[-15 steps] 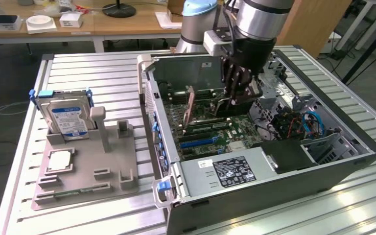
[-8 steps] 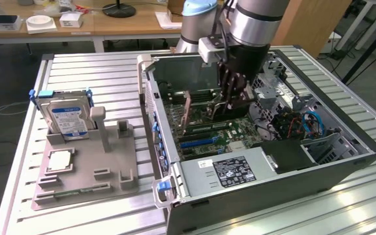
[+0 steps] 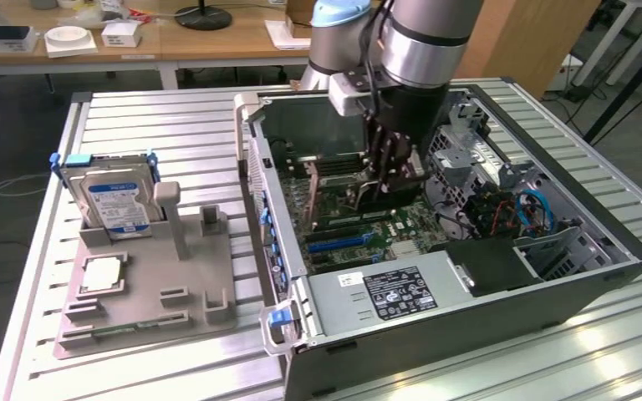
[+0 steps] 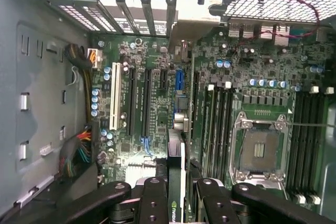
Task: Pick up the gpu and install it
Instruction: 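Insert the gpu into the slot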
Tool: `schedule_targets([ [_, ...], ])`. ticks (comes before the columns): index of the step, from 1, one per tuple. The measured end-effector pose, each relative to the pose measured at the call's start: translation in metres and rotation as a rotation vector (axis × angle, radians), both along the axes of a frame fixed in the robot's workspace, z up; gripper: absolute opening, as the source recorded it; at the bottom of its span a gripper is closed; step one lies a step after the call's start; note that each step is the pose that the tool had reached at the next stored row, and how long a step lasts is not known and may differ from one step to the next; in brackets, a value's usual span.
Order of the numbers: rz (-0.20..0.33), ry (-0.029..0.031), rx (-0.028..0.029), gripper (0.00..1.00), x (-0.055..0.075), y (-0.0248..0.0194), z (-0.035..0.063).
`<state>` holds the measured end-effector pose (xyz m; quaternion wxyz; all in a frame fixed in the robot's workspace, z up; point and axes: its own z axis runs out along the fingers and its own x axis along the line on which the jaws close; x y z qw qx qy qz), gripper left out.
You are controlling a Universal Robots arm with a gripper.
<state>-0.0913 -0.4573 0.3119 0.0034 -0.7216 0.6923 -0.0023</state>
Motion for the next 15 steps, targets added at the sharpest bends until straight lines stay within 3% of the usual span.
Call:
schedule_targets([
  [9,0.000,-0.0014,-0.0202,0.26,-0.008,0.0001,-0.0072],
  [15,-0.001,-0.0100,-0.0240,0.26,-0.014,0.0007,-0.0137],
])
